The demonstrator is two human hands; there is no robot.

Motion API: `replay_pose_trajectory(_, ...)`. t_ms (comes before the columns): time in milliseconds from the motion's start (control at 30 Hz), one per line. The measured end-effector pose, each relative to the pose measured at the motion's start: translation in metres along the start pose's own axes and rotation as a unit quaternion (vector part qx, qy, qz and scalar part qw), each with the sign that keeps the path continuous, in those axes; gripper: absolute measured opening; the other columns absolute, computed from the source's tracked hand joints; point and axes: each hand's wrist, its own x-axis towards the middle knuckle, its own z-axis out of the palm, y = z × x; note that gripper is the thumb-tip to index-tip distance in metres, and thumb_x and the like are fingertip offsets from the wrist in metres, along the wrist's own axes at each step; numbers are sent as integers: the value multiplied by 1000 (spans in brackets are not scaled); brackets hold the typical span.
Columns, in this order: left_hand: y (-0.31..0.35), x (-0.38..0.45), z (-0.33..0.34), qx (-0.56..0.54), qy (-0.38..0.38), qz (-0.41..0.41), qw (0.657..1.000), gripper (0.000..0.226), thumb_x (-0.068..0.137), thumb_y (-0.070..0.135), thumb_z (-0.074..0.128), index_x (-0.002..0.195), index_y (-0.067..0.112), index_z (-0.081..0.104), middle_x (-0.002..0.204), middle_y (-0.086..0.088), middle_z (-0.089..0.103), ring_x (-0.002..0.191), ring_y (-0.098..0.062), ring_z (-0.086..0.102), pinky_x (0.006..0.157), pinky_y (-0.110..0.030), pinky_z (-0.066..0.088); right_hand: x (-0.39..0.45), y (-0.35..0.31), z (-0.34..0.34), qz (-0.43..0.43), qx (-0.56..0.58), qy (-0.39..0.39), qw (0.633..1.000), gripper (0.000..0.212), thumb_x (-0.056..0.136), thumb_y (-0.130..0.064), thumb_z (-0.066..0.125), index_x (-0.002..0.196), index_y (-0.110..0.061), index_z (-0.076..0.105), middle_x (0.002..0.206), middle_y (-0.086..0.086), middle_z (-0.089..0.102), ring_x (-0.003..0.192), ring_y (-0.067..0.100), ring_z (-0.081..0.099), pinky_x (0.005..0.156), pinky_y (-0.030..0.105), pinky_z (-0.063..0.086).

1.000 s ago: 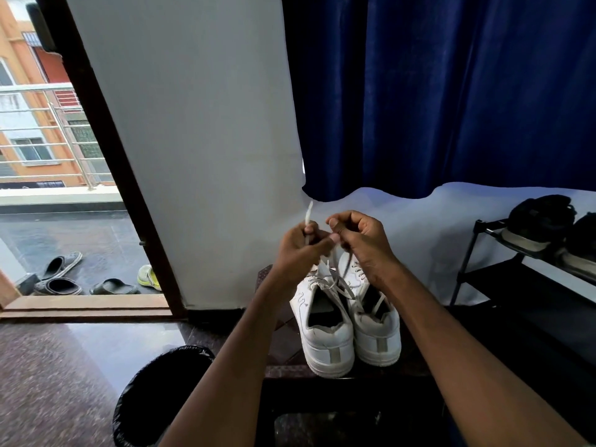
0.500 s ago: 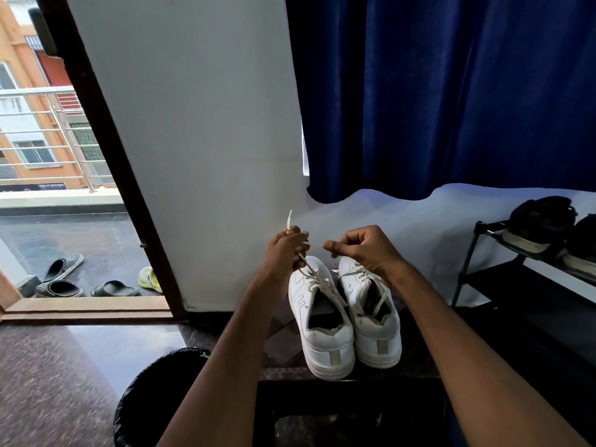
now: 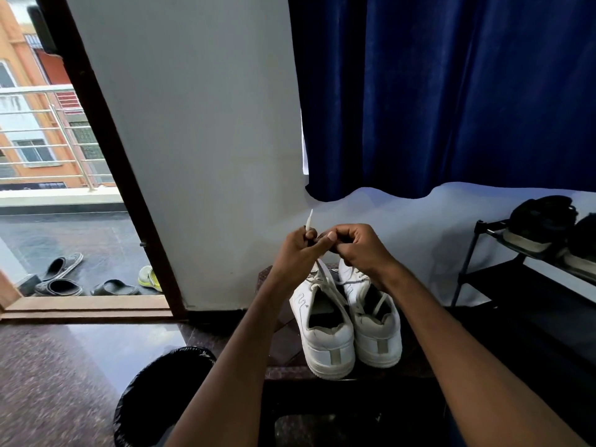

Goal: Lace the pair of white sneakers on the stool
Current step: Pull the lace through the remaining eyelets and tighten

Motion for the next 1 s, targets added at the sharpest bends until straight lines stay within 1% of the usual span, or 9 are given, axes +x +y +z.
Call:
replay_pose_trajectory(167,-12,6,-20,209,99,-68,970,24,74,28,64,64,22,42,59,-2,50,57,-25,48,60,-36,41,5,2,-23,31,135,59,989,20,98,-2,60,104,-8,78,68,-2,59,51,12,34,45,21,26)
replay_pose_trajectory(233,-14,-3,-30,359,95,-134,919,7,77,26,57,80,19,58,87,-14,69,86,-40,66,73,-38,50,7,-1,-30,31,190,107,975,24,96,1,58,102,-10,78,65,-3,54,50,12,34,47,23,22)
replay_pose_trajectory(333,-13,-15,-28,480,75,-143,862,25,88,21,58,112,13,62,118,-16,66,111,-43,61,79,-36,44,8,-3,-33,19,217,134,967,25,95,1,57,102,-12,77,67,-1,55,49,11,35,49,25,20)
replay_pose_trajectory(400,-9,-12,-20,442,91,-75,889,15,91,19,58,106,16,58,113,-10,67,106,-36,63,76,-33,41,6,-3,-28,18,161,122,979,22,95,1,59,103,-10,76,70,2,57,49,10,37,44,21,24)
replay_pose_trajectory(467,-5,-1,-10,230,70,-11,971,16,98,18,59,89,18,45,96,-7,71,76,-25,65,65,-32,38,3,-2,-16,23,86,97,991,18,95,2,61,105,-5,74,73,6,60,49,8,42,43,18,32)
replay_pose_trajectory(533,-3,5,-2,55,11,-10,998,28,103,19,59,85,19,38,85,-7,75,52,-13,49,53,-29,36,2,0,-5,18,62,62,996,15,96,2,63,108,-1,71,75,10,63,51,8,50,47,19,40)
replay_pose_trajectory(633,-7,5,1,68,-15,11,998,31,100,24,67,85,17,40,64,8,67,52,-7,46,52,-27,36,2,0,-1,33,79,42,995,19,97,6,57,113,3,67,79,8,65,49,5,50,46,17,39)
replay_pose_trajectory(733,-13,6,-5,98,13,42,994,31,93,28,75,95,11,49,80,13,68,58,2,55,57,-20,41,1,-4,-3,49,102,22,993,18,97,6,55,112,2,64,81,6,66,48,3,45,44,16,36)
replay_pose_trajectory(1000,-13,10,-14,156,12,32,987,32,93,20,70,81,20,40,69,-2,61,61,-20,62,62,-43,51,2,0,-6,65,95,24,993,15,95,2,60,109,-4,64,74,9,66,51,14,39,44,22,30)
